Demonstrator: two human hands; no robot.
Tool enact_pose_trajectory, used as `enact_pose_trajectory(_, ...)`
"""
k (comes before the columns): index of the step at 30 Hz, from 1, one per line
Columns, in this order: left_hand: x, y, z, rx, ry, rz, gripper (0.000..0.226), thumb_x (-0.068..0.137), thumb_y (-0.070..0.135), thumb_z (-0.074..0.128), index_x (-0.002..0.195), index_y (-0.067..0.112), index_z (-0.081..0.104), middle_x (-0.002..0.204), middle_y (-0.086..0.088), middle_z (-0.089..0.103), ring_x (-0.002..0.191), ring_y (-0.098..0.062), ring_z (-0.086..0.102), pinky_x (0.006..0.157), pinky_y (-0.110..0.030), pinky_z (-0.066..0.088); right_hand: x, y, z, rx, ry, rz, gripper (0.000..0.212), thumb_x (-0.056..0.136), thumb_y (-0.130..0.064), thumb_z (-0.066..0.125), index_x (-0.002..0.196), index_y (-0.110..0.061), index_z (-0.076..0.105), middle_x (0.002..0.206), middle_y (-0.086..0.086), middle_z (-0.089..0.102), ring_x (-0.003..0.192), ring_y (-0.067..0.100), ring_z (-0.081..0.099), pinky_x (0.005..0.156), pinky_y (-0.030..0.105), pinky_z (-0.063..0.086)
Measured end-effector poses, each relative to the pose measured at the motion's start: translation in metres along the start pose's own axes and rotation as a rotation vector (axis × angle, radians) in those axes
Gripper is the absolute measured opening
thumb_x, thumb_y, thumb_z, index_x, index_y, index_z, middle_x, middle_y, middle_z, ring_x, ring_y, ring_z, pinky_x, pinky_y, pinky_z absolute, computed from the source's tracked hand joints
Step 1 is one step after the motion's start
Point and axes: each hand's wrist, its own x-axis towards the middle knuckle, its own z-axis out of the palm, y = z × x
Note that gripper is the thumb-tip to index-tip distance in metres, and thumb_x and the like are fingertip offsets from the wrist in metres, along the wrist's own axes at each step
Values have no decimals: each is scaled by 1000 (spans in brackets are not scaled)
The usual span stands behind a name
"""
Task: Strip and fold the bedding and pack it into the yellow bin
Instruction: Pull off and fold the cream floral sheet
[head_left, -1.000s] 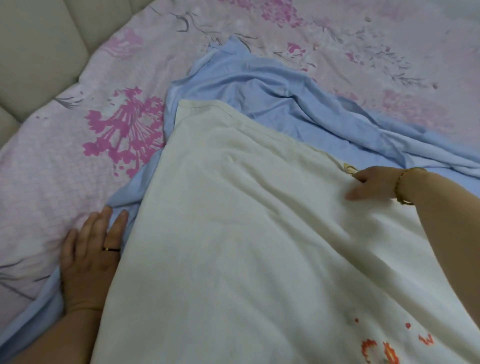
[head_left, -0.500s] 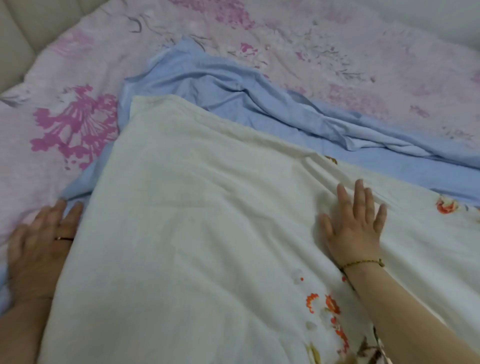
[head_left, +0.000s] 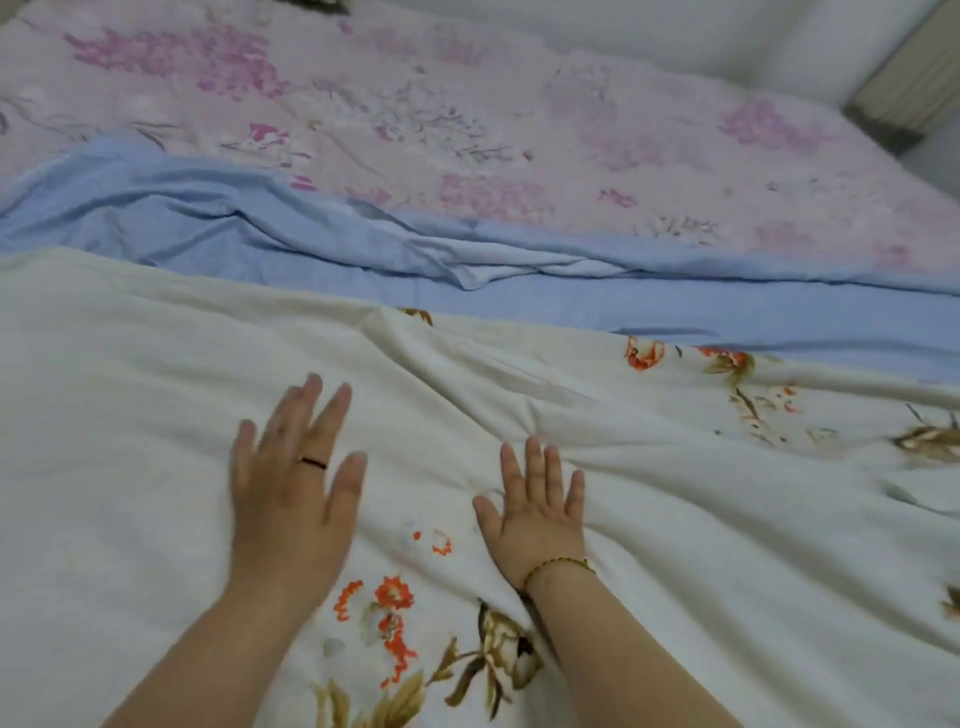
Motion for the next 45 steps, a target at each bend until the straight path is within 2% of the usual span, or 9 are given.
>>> enact_pose_trajectory(4, -29, 83, 60, 45, -286, -61, 84, 72, 52, -12, 148, 26, 14, 157, -1, 12, 142, -5, 1, 107, -25, -16, 7, 10, 6, 47, 46, -82, 121, 28, -76, -46, 135, -21, -31, 133, -9, -43, 121, 7, -41, 80, 29, -44)
enact_pose_trajectory(8, -33, 72, 76, 162, -381, -115, 64, 87, 44, 14, 136, 16, 45, 145, -7, 41, 136, -14, 28, 108, -18, -19, 9, 19, -7, 268, 35, -122, 87, 68, -65, 14, 148, -30, 11, 157, -8, -8, 141, 6, -17, 107, 27, -22)
enact_pose_trajectory(12, -32, 69, 86, 159, -345, -66, 53, 88, 36, 30, 124, 8, 58, 130, -15, 56, 123, -22, 33, 111, -18, -10, 38, 70, -52, 419, 547, 12, 57, 81, -51, 38, 126, -21, 53, 136, -1, 48, 130, 23, 37, 103, 30, 19)
enact_pose_trajectory(19, -34, 68, 90, 166, -331, -58, 54, 85, 35, 31, 125, 7, 54, 130, -18, 55, 122, -24, 33, 111, -18, -10, 68, 138, -137, 196, -394, 175, 45, 80, -49, 63, 116, -22, 56, 112, -4, 53, 112, 19, 53, 98, 29, 40)
enact_pose_trajectory(21, -33, 69, 90, 147, -316, -44, 53, 92, 40, 24, 127, 10, 50, 131, -18, 55, 123, -25, 33, 112, -19, -10, 73, 149, -151, 145, -400, 240, 50, 84, -46, 59, 126, -19, 52, 119, 0, 50, 119, 21, 49, 100, 27, 37)
enact_pose_trajectory(26, -31, 67, 93, 131, -290, -35, 62, 95, 52, 3, 127, 15, 41, 130, -19, 55, 123, -26, 33, 112, -18, -8, 122, 147, -174, 306, 415, 195, 29, 97, -24, 42, 121, -12, 50, 122, 13, 53, 113, 25, 48, 85, 29, 33)
enact_pose_trajectory(34, -35, 62, 97, 112, -279, -14, 58, 95, 51, 8, 129, 16, 41, 134, -13, 47, 131, -15, 16, 113, -21, -2, 152, 146, -116, -83, 355, 216, 34, 95, -24, 35, 125, -10, 44, 128, 13, 50, 124, 28, 39, 105, 36, 23)
enact_pose_trajectory(42, -34, 64, 98, 121, -208, -1, 65, 93, 55, 9, 129, 12, 43, 135, -23, 48, 126, -29, 29, 111, -17, -7, 43, 189, -79, -34, 551, 301, 71, 87, -53, 20, 149, -22, 3, 157, 3, -9, 145, 19, -9, 107, 29, -23)
enact_pose_trajectory(45, -37, 65, 100, 117, -221, -48, 67, 85, 44, 25, 129, 1, 50, 138, -27, 43, 127, -37, 30, 114, -43, 9, -11, 226, -41, 19, 307, 520, 63, 94, -52, 12, 148, -23, -4, 157, 4, -12, 144, 19, -13, 113, 35, -16)
